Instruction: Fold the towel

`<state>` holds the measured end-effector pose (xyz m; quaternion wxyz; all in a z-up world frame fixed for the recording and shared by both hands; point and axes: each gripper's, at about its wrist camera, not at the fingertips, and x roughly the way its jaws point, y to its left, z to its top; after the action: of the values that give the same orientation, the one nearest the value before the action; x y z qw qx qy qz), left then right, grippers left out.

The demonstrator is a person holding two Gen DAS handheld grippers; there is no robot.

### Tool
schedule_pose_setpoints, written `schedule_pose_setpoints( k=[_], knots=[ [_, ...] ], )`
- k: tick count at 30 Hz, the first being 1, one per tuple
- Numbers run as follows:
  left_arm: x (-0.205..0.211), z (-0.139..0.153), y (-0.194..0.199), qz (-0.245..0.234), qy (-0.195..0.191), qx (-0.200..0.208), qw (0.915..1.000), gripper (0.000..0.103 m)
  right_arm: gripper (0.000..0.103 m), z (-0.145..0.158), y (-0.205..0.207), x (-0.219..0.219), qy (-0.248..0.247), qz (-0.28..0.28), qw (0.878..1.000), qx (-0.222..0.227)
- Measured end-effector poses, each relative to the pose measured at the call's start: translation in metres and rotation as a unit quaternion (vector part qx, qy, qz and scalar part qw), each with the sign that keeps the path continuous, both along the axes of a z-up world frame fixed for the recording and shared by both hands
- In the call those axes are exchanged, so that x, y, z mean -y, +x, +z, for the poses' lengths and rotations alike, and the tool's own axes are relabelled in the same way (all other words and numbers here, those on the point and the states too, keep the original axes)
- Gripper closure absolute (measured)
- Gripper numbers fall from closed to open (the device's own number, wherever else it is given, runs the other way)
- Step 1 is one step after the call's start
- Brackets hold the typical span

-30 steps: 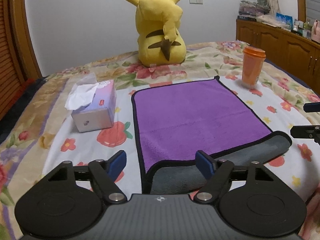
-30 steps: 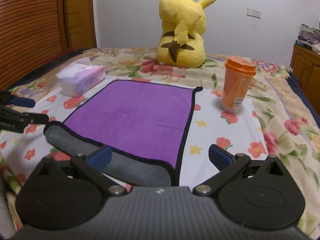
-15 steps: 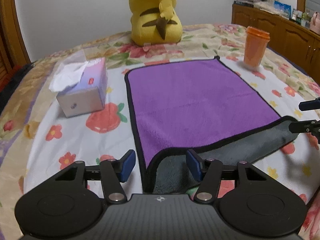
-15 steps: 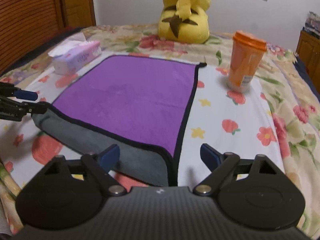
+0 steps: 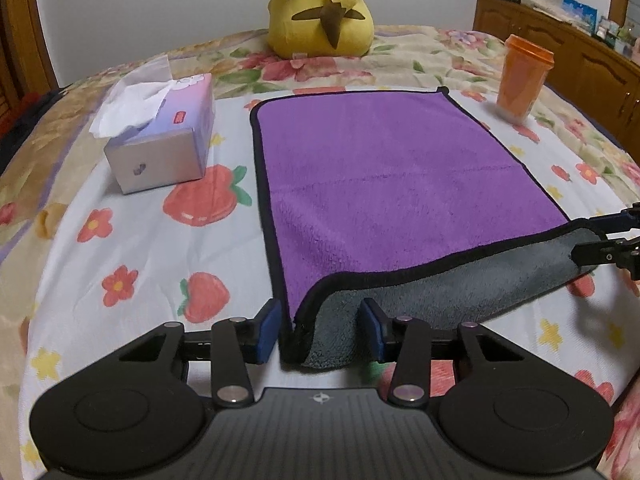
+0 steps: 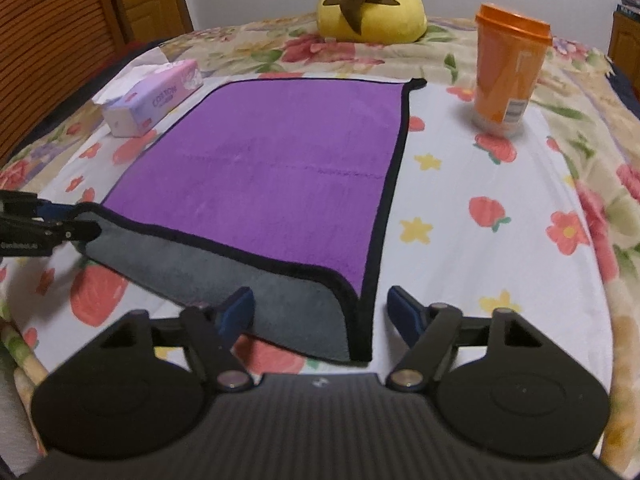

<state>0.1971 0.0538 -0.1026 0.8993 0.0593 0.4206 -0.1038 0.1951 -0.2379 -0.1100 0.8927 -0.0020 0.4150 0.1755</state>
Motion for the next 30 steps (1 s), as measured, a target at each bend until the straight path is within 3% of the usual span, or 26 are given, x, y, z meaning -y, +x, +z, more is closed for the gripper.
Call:
schedule_pose_setpoints(
  k=[9, 15, 20, 21, 22, 30],
  knots=[
    [0.0, 0.0, 0.0, -0.003, 0.001, -0.002, 1.0, 0.06, 0.053, 0.002, 0.001, -0.002, 0.01, 0.017, 1.0, -0.01],
    [0.003, 0.002, -0.002, -0.009, 0.002, -0.001, 1.0, 0.073, 0.074, 0.004, 0.001, -0.001, 0.008, 0.02, 1.0, -0.005],
    [0.002, 0.004, -0.003, -0.01, 0.001, -0.001, 0.9999, 0.085, 0.085, 0.001, 0.003, 0.002, 0.002, 0.019, 1.0, -0.008],
    [0.002, 0.004, -0.004, -0.011, 0.0, 0.0, 0.9999, 0.086, 0.094, 0.001, 0.003, 0.002, 0.003, 0.022, 1.0, -0.007],
    [0.002, 0.005, -0.005, -0.012, -0.002, 0.002, 0.9999, 0.09, 0.096, 0.001, 0.003, 0.002, 0.001, 0.024, 1.0, -0.006],
    [0.005, 0.021, -0.012, -0.019, -0.008, 0.031, 0.9993, 0.094, 0.098, 0.004, 0.002, 0.0, -0.006, 0.03, 0.999, 0.011]
  ],
)
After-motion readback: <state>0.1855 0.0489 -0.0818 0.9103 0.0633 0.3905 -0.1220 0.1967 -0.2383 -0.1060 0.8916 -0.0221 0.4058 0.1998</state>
